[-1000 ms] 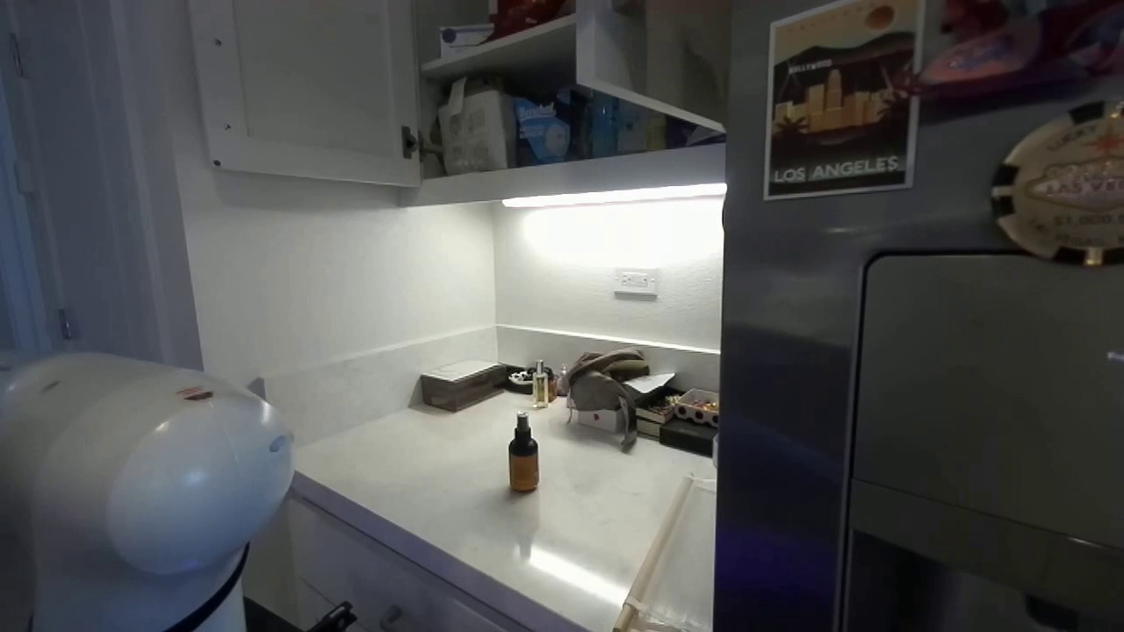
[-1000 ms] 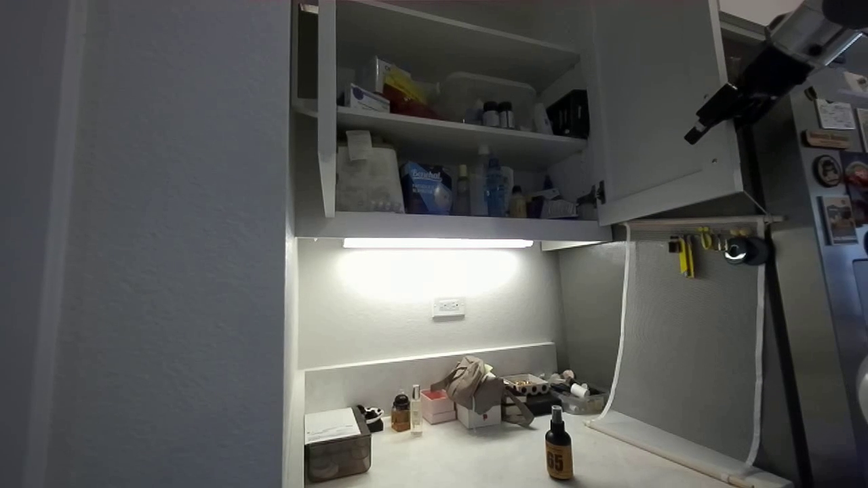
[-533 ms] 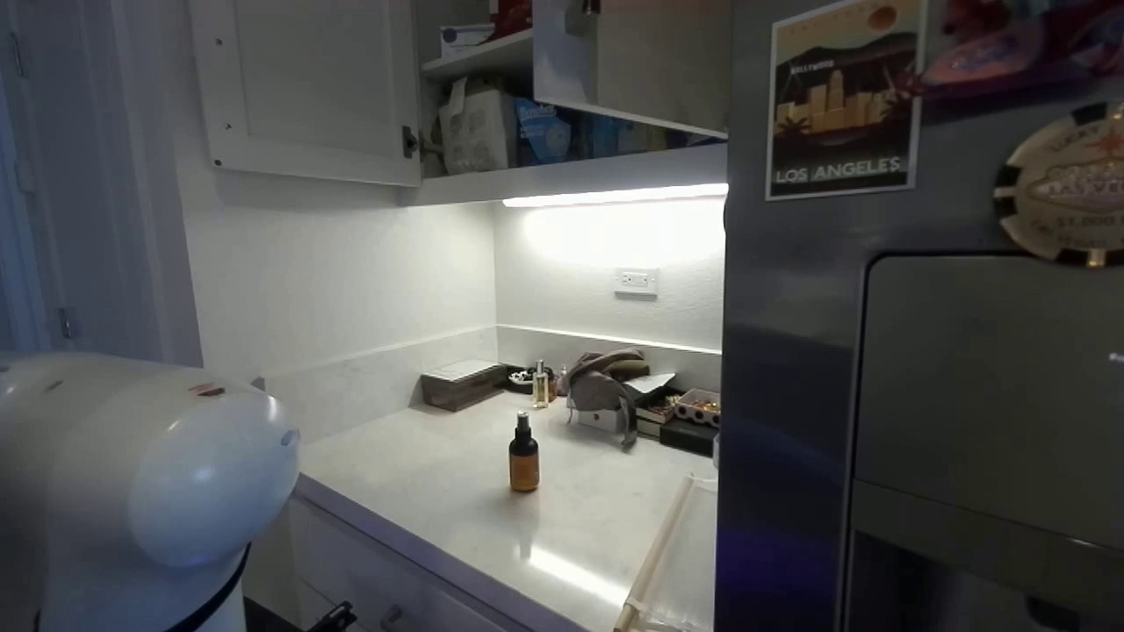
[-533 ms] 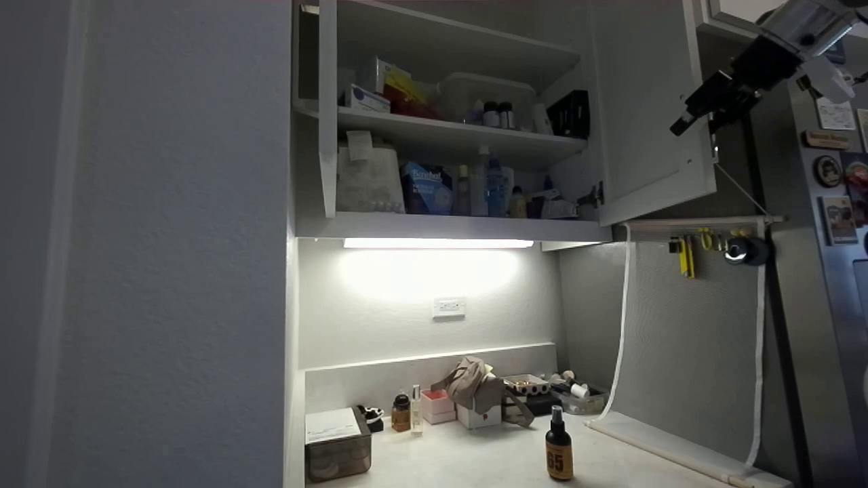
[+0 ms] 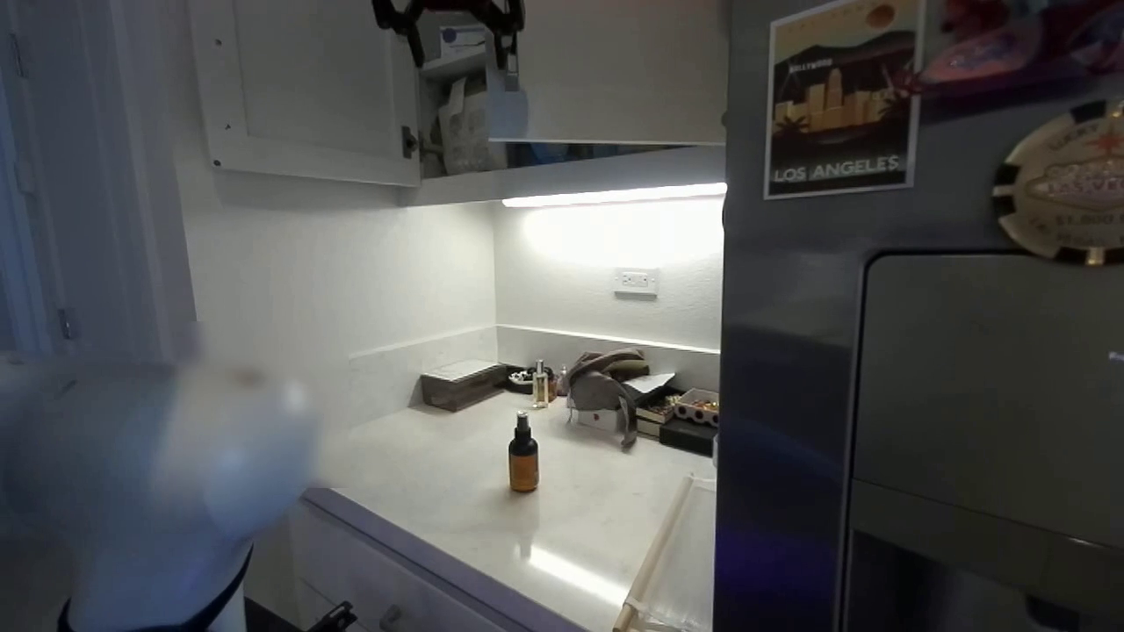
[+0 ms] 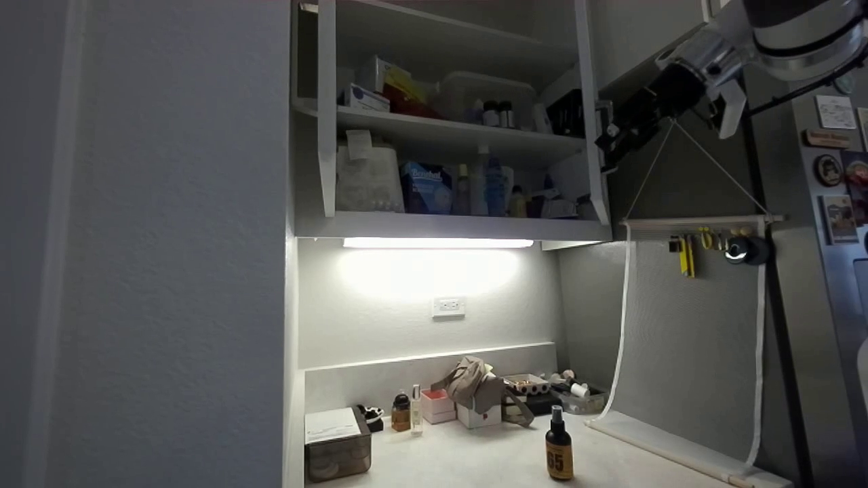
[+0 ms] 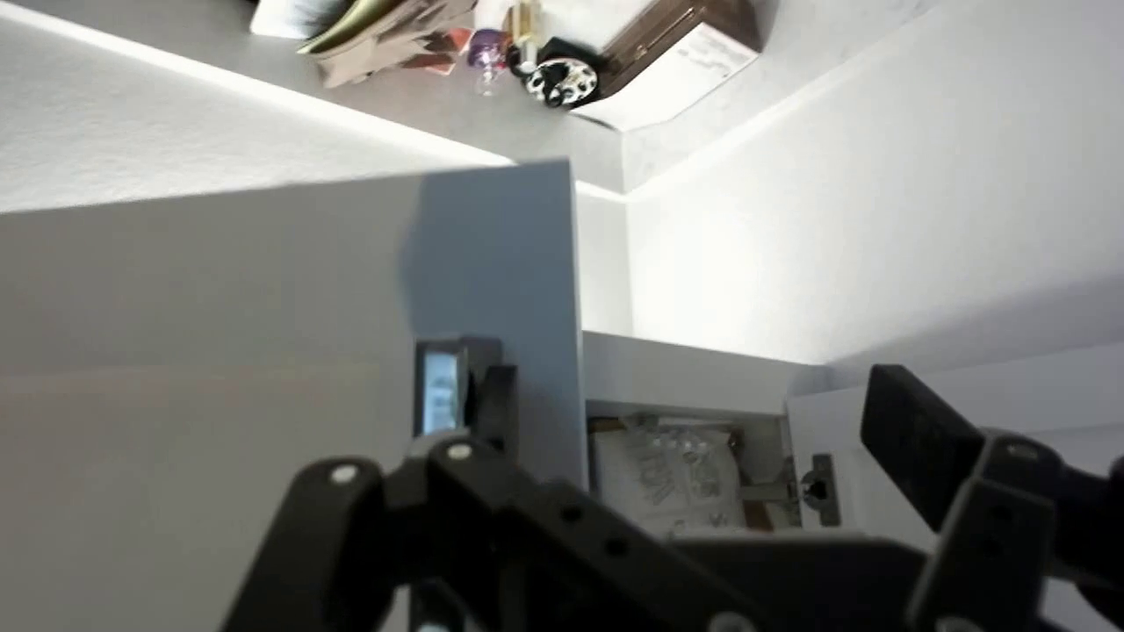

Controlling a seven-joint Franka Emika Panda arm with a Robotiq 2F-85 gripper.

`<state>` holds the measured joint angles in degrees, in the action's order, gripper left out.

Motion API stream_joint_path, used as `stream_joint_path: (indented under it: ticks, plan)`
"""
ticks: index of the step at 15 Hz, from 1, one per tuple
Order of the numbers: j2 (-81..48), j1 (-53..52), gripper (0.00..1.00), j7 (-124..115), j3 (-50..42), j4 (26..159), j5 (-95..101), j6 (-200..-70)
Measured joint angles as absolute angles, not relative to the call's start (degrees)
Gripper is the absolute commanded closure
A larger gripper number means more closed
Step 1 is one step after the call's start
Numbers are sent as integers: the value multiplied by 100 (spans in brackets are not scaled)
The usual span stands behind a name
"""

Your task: Close the right cupboard door and take the transparent flag off the hanger

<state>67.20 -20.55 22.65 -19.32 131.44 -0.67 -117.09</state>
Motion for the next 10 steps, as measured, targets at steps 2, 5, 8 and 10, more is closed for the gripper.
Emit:
stream_joint_path:
  ticks: [2,5,8,10]
  plan:
    - [6279,-2276,0,2496,-2074,13121,-186,-11691]
    - [5685,-2256,25,2722,-2140,12955,-173,-11412]
    - [5230,-1984,42,2914,-2116,12679,-77,-11067]
    - [5027,-1748,57,3024,-2070,12522,-40,-10982]
